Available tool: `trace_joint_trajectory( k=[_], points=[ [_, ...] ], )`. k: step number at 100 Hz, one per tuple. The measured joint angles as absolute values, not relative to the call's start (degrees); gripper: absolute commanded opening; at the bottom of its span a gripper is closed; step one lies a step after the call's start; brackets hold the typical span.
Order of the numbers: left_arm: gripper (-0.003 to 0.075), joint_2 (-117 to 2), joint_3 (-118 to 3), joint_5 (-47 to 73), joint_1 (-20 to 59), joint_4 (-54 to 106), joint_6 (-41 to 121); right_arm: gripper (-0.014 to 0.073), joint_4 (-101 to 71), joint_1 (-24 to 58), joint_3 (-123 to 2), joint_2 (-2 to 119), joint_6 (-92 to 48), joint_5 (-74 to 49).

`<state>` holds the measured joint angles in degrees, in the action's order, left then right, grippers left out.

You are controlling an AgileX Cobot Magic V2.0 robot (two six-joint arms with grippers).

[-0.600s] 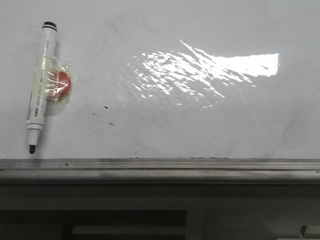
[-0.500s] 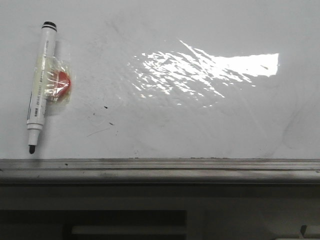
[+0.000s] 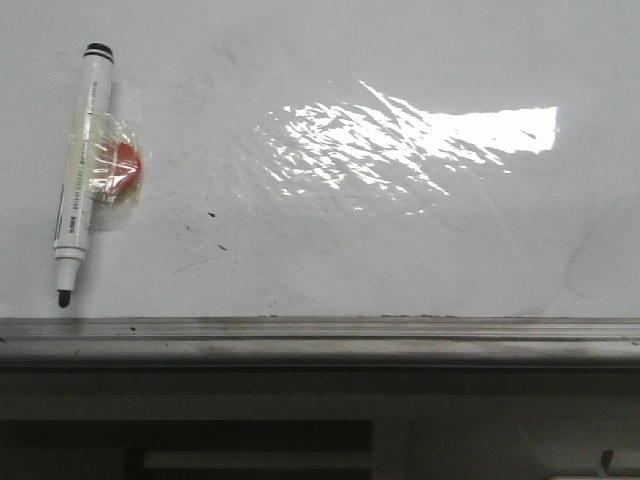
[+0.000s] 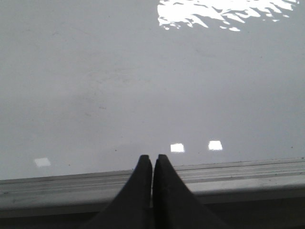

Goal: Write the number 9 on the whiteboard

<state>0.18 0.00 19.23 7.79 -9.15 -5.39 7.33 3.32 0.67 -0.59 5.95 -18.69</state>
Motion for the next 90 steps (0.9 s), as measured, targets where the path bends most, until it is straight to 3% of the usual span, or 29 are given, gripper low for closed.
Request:
trace_joint_trajectory(
  k=[34, 52, 71, 90],
  points=[
    [-0.0020, 0.2, 0.0, 19.2, 7.8, -9.2, -5.4, -0.0061, 7.3, 3.3, 0.7, -0.6, 5.9, -18.1],
    [-0.0020, 0.2, 0.1, 18.7, 7.8, -8.8, -5.6, -0.0061, 7.0, 3.3, 0.7, -0.6, 5.9, -10.3],
    [-0.0020, 0.2, 0.1, 7.4, 7.8, 20.9, -6.6, -0.0061, -0.9, 3.3, 0.7, -0.6, 5.9, 3.4],
    [-0.0020, 0.2, 0.1, 0.0, 7.8, 42.6, -6.9, -0.0061, -10.5, 3.3, 0.7, -0.6, 5.9, 4.1]
  ],
)
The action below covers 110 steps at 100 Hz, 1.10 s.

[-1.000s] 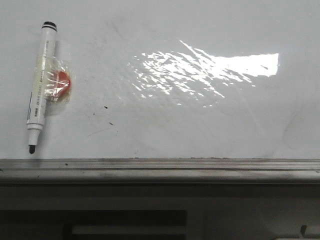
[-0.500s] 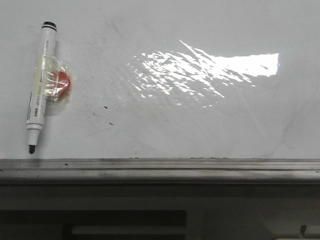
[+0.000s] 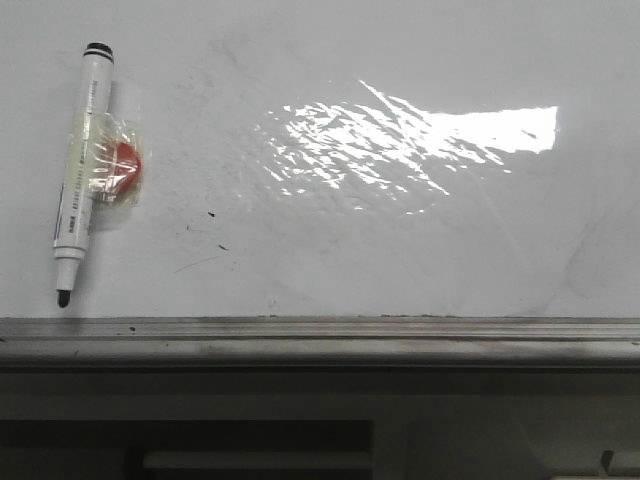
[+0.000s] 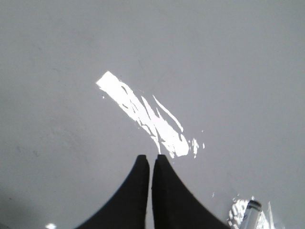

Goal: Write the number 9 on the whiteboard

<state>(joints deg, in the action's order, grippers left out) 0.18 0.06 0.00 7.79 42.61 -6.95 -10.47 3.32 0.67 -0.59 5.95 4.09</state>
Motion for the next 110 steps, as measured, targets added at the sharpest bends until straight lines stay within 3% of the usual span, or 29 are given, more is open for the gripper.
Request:
trace_joint_trajectory(
  k=[15, 32, 43, 52, 59, 62, 69, 88, 110],
  points=[
    [-0.0020, 0.2, -0.9, 3.6, 7.8, 42.9, -6.4, -0.0061, -16.3, 3.3, -0.4, -0.6, 5.9, 0.9],
    [-0.0006, -5.2, -11.5, 19.4, 8.2, 27.8, -2.8, -0.0060, -11.5, 3.3, -13.7, 2.3, 5.0, -19.1],
    [0.0148, -12.8, -19.5, 24.6, 8.2, 22.3, 3.8, 0.0007, -7.4, 3.3, -23.6, 8.8, 2.1, -30.3],
    [0.0342, -19.9, -24.6, 27.9, 8.2, 21.3, 8.4, 0.0188, -6.1, 3.3, -30.1, 14.3, -0.4, -36.0],
    [0.0425, -25.1, -27.7, 30.9, 8.2, 21.9, 10.4, 0.0346, -5.6, 3.3, -33.6, 17.9, -1.2, -38.2],
    [0.0431, -27.1, -28.6, 32.1, 8.2, 22.8, 11.3, 0.0409, -5.6, 3.3, -34.5, 19.0, -1.3, -38.8],
    [0.0412, -31.6, -30.4, 35.1, 8.2, 26.7, 15.0, 0.0463, -5.5, 3.4, -35.8, 20.8, -1.7, -39.3],
    [0.0375, -39.6, -31.1, 39.3, 11.8, 41.7, 27.5, 0.0459, -5.5, 4.7, -36.0, 21.3, -2.0, -40.0],
    [0.0375, -45.2, -31.2, 33.2, 20.0, 47.1, 30.5, 0.0459, -5.4, 7.5, -36.0, 22.5, -2.1, -39.2]
  ],
)
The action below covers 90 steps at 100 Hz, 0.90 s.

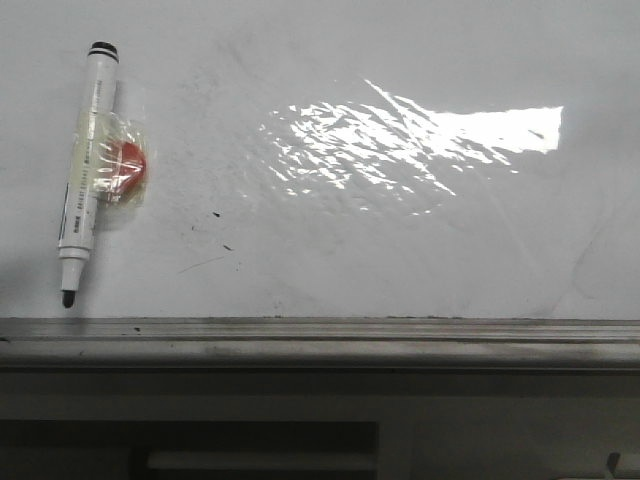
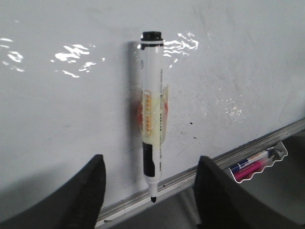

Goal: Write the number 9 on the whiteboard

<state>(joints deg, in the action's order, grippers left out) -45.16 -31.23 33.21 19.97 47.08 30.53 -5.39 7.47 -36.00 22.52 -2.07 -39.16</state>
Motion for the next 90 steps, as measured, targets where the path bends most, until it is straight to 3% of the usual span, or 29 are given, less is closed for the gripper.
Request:
trace_joint_trajectory(
  k=[44, 53, 67, 90],
  points=[
    [0.0360, -59.9, -31.4, 24.7, 30.6, 48.1, 30.6, 0.0459, -5.3, 7.4, -36.0, 24.3, -2.1, -38.7],
    [0.0267, -62.0, -31.5, 22.6, 30.9, 49.1, 30.7, 0.0459, -5.3, 7.4, -36.0, 24.3, -2.1, -38.3],
    [-0.0023, -63.6, -31.8, 21.6, 31.0, 50.8, 30.7, 0.0459, -5.3, 7.8, -36.0, 24.3, -2.1, -36.6],
    [-0.0020, -61.5, -35.2, 24.8, 33.4, 51.0, 43.8, 0.0459, -9.3, 13.1, -38.2, 25.6, -8.5, -37.7]
  ],
)
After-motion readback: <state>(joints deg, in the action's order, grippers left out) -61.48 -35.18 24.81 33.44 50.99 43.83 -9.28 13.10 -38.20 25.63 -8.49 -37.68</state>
